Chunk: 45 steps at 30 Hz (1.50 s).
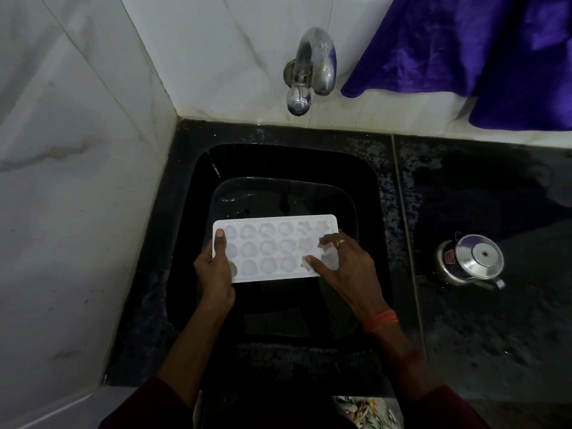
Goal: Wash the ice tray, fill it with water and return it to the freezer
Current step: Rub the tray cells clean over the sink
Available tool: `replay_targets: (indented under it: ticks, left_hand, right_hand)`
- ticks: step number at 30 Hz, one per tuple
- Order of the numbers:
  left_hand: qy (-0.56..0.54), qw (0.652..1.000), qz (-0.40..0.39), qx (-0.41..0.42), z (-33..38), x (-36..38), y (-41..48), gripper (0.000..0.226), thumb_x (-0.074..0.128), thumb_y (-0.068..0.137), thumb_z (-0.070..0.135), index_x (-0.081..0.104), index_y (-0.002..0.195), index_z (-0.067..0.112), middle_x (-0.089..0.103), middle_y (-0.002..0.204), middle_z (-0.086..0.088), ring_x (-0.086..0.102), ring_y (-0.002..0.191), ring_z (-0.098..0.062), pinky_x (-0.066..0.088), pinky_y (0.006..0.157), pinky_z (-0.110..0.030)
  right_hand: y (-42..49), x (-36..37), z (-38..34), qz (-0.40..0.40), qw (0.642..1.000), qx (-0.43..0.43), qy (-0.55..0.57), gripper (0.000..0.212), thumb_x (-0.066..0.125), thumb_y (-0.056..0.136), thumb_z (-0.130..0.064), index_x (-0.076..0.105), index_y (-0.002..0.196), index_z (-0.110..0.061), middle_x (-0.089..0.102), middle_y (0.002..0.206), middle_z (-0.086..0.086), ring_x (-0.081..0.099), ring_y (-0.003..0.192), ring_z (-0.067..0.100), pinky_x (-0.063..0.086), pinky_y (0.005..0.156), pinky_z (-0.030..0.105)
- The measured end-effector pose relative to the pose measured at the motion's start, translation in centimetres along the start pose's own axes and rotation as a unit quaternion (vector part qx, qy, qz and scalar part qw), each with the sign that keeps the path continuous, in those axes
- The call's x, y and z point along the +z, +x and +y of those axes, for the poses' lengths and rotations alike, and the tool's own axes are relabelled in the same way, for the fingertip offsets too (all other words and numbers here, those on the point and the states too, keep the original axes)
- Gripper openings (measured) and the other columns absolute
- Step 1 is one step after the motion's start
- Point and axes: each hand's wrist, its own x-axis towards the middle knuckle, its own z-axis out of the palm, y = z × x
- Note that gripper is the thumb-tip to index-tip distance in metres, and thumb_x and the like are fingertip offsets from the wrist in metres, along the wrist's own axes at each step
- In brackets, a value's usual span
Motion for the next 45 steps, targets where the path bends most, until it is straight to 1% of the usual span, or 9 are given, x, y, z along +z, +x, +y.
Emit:
replay_targets:
  ticks: [3,6,10,14,19,25,31,37,45]
  left_hand:
    - [-0.001,1.000,0.003,0.000,0.0,0.0,0.0,0.026,0.066,0.093,0.043,0.075,0.097,0.019,0.075,0.099,-0.005,0.072,0.099,-0.030,0.060,0.086,-0.048]
    - [0.000,1.000,0.001,0.001,0.1,0.0,0.0,0.027,0.066,0.093,0.045,0.075,0.098,0.020,0.075,0.100,-0.005,0.072,0.099,-0.030,0.060,0.085,-0.048]
    - [0.006,1.000,0.003,0.001,0.0,-0.1,0.2,0.028,0.065,0.093,0.046,0.075,0.098,0.020,0.076,0.101,-0.006,0.072,0.099,-0.030,0.059,0.087,-0.050]
    - [0.012,1.000,0.000,0.005,0.3,0.0,0.0,0.025,0.064,0.094,0.044,0.074,0.094,0.020,0.075,0.096,-0.003,0.072,0.098,-0.028,0.060,0.085,-0.044]
    - [0.015,1.000,0.005,0.005,0.4,0.0,0.1,0.035,0.065,0.093,0.045,0.074,0.106,0.014,0.075,0.097,-0.002,0.072,0.096,-0.024,0.060,0.085,-0.042]
    - [0.018,1.000,0.006,0.003,0.3,0.0,0.1,0.026,0.065,0.094,0.043,0.074,0.098,0.018,0.074,0.095,-0.002,0.071,0.095,-0.023,0.059,0.084,-0.040]
    - [0.028,1.000,0.006,0.007,0.2,0.0,-0.1,0.025,0.064,0.095,0.042,0.073,0.100,0.019,0.072,0.090,0.003,0.069,0.085,-0.016,0.057,0.075,-0.033]
    - [0.041,0.999,0.011,0.009,0.2,0.1,0.2,0.032,0.064,0.094,0.045,0.073,0.108,0.018,0.073,0.097,0.000,0.070,0.093,-0.020,0.059,0.083,-0.039]
    - [0.019,0.999,0.026,-0.005,0.0,0.3,0.1,0.032,0.065,0.094,0.043,0.074,0.105,0.015,0.073,0.092,0.001,0.070,0.087,-0.018,0.059,0.075,-0.034]
  right_hand:
    - [-0.1,0.2,-0.2,0.009,1.000,-0.005,-0.015,0.047,0.073,0.077,-0.059,0.063,0.110,-0.027,0.062,0.122,-0.009,0.065,0.099,0.010,0.054,0.083,0.027]
    - [-0.3,0.7,0.1,0.018,1.000,-0.006,-0.025,0.046,0.070,0.080,-0.060,0.063,0.112,-0.029,0.060,0.126,-0.009,0.066,0.099,0.013,0.057,0.083,0.033]
    - [-0.2,0.8,0.4,0.001,0.999,-0.004,-0.044,0.056,0.064,0.081,-0.066,0.067,0.118,-0.025,0.060,0.129,-0.007,0.068,0.100,0.015,0.058,0.085,0.038]
    - [0.0,0.5,0.2,-0.008,0.998,-0.005,-0.058,0.056,0.062,0.082,-0.067,0.069,0.116,-0.023,0.062,0.127,-0.008,0.068,0.098,0.014,0.058,0.084,0.035]
    - [-0.1,0.1,0.1,-0.009,0.998,-0.005,-0.057,0.048,0.061,0.079,-0.068,0.063,0.109,-0.030,0.066,0.117,-0.010,0.066,0.098,0.009,0.057,0.082,0.031]
    - [0.0,0.1,0.4,-0.013,0.998,0.004,-0.064,0.054,0.058,0.076,-0.074,0.064,0.112,-0.034,0.068,0.114,-0.009,0.067,0.097,0.010,0.057,0.083,0.032]
    - [0.2,0.1,0.7,-0.063,0.994,0.022,-0.089,0.076,0.045,0.070,-0.084,0.068,0.119,-0.029,0.066,0.110,0.004,0.067,0.094,0.019,0.057,0.083,0.035]
    - [0.5,-0.2,0.5,-0.066,0.993,0.019,-0.092,0.060,0.054,0.074,-0.078,0.064,0.111,-0.031,0.066,0.108,0.000,0.066,0.093,0.016,0.055,0.081,0.033]
    - [0.1,0.2,0.4,-0.002,0.999,-0.003,-0.051,0.046,0.064,0.081,-0.064,0.059,0.107,-0.026,0.069,0.112,-0.004,0.067,0.096,0.014,0.056,0.080,0.033]
